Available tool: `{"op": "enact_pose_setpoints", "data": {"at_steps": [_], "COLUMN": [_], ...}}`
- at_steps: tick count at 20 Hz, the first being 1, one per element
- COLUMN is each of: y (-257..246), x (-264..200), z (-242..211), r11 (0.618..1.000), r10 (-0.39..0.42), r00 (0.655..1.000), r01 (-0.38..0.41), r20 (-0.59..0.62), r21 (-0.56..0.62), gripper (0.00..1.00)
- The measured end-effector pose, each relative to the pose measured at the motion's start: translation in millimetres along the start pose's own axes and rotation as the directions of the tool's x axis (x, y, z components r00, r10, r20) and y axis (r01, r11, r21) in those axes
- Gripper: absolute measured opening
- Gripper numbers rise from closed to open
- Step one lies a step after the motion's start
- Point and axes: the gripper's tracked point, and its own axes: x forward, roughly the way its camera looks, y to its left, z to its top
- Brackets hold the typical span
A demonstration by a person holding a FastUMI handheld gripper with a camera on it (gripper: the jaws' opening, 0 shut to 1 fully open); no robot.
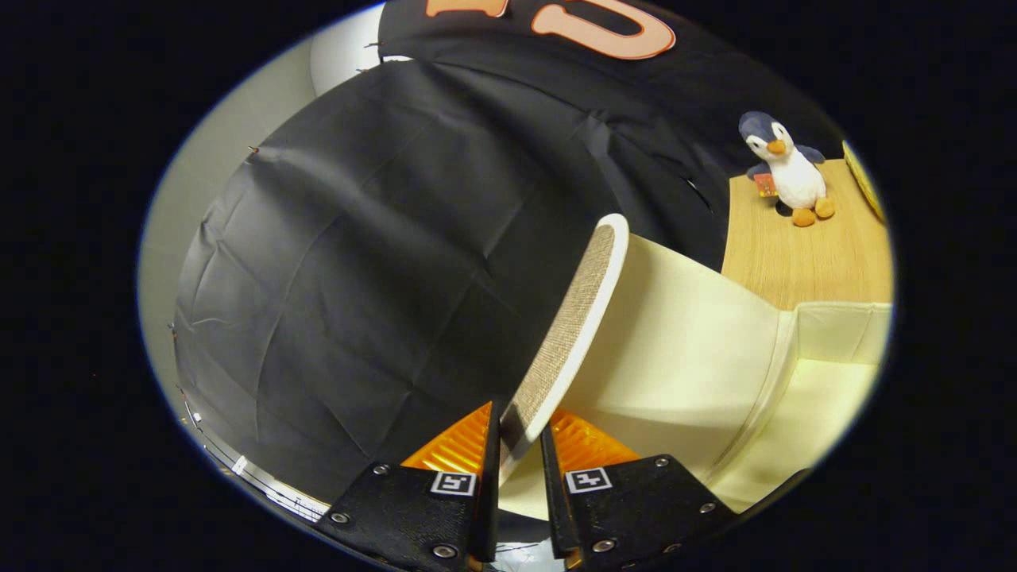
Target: Open the storage box then place both shoes into the box .Put the left shoe in first, then the right shoe, with the right side of both shoes facing outward in a uniform manner.
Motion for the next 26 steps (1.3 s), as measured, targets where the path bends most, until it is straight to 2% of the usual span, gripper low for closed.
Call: {"op": "enact_pose_setpoints", "data": {"at_steps": [2,5,9,16,19,22,26], "y": [-4,-7,-18,-53,-56,-76,-121], "x": [2,-2,-6,-25,-48,-62,-99], "z": [-15,-20,-12,15,33,45,39], "r11": [0.999,0.999,0.994,0.959,0.944,0.911,0.841], "r10": [-0.034,-0.054,-0.104,-0.251,-0.288,-0.357,-0.492], "r00": [0.998,0.998,0.995,0.964,0.946,0.911,0.836], "r01": [0.034,0.054,0.103,0.26,0.307,0.388,0.528], "r20": [-0.046,-0.034,-0.007,0.088,0.15,0.208,0.242], "r21": [-0.006,-0.001,-0.024,-0.113,-0.122,-0.137,-0.117], "gripper": [0.27,0.27,0.37,0.74,0.84,0.9,0.91]}}
